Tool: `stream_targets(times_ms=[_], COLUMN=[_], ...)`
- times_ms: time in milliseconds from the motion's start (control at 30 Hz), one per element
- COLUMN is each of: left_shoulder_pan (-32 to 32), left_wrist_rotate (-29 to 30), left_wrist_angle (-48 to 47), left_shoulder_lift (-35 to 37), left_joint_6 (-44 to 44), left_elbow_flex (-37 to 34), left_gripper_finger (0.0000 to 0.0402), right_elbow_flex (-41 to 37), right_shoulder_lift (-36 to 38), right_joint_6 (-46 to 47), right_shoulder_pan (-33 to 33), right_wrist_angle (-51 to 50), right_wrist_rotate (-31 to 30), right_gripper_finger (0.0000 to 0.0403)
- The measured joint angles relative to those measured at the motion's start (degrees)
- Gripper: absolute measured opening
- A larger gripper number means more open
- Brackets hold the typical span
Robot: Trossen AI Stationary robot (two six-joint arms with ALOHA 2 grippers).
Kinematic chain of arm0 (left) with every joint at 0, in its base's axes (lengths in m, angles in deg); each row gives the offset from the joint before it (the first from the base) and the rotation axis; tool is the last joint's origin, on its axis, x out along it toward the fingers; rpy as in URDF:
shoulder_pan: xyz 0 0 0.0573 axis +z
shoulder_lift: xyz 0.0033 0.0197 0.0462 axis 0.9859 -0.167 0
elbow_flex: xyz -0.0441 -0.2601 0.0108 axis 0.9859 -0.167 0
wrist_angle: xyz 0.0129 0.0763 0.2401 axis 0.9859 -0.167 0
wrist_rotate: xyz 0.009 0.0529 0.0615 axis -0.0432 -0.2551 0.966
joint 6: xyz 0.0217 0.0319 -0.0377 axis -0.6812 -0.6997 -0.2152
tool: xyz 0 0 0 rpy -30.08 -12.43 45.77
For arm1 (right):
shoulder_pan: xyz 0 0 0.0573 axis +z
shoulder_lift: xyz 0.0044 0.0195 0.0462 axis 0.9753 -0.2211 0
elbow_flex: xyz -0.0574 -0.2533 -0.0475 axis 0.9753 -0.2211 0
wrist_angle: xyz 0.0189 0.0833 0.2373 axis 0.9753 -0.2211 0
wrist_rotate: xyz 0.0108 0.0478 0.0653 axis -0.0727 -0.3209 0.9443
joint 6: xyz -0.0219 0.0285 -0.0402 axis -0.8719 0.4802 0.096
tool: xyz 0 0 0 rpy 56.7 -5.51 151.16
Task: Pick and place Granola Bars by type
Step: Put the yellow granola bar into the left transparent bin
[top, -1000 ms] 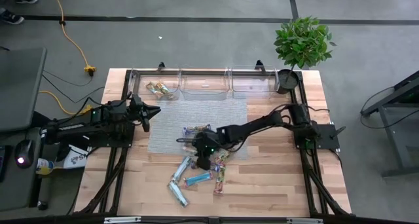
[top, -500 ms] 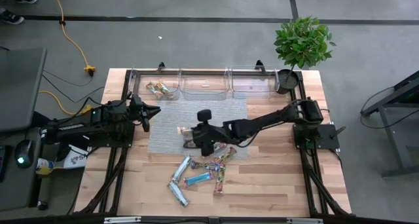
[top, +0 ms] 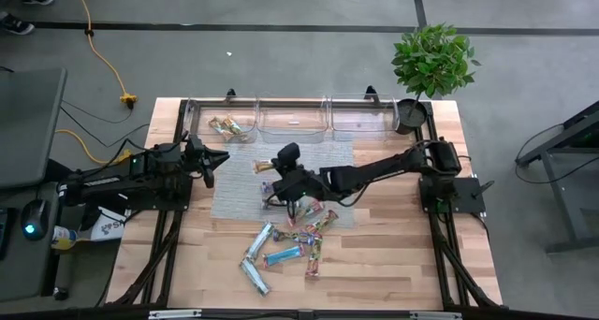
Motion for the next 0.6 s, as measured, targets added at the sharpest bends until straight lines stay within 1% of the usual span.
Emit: stream_targets(times_ms=[100,233,333,467,600], left_shoulder_pan=[0.0,0.0,0.0,0.0,0.0], left_wrist_rotate=[0.0,0.2,0.2,1.4,2.4], left_wrist_angle=[0.0,0.0,0.0,0.0,0.3], left_shoulder_lift=[0.0,0.0,0.0,0.0,0.0], left_joint_6=[0.0,0.0,0.0,0.0,0.0], left_elbow_flex=[0.0,0.0,0.0,0.0,0.0], left_gripper_finger=[0.0054,0.0054,0.0054,0.0054,0.0054], right_elbow_flex=[0.0,0.0,1.5,7.8,18.7], right_shoulder_lift=[0.0,0.0,0.0,-2.0,-7.1], right_joint_6=[1.3,4.7,5.0,8.6,14.5], right_shoulder_pan=[-2.1,-5.9,-8.8,-12.9,-16.8], right_wrist_angle=[1.6,4.2,5.0,5.1,4.0], right_wrist_rotate=[2.5,8.6,11.9,18.5,26.1], right_gripper_finger=[0.0057,0.0057,0.0057,0.0057,0.0057])
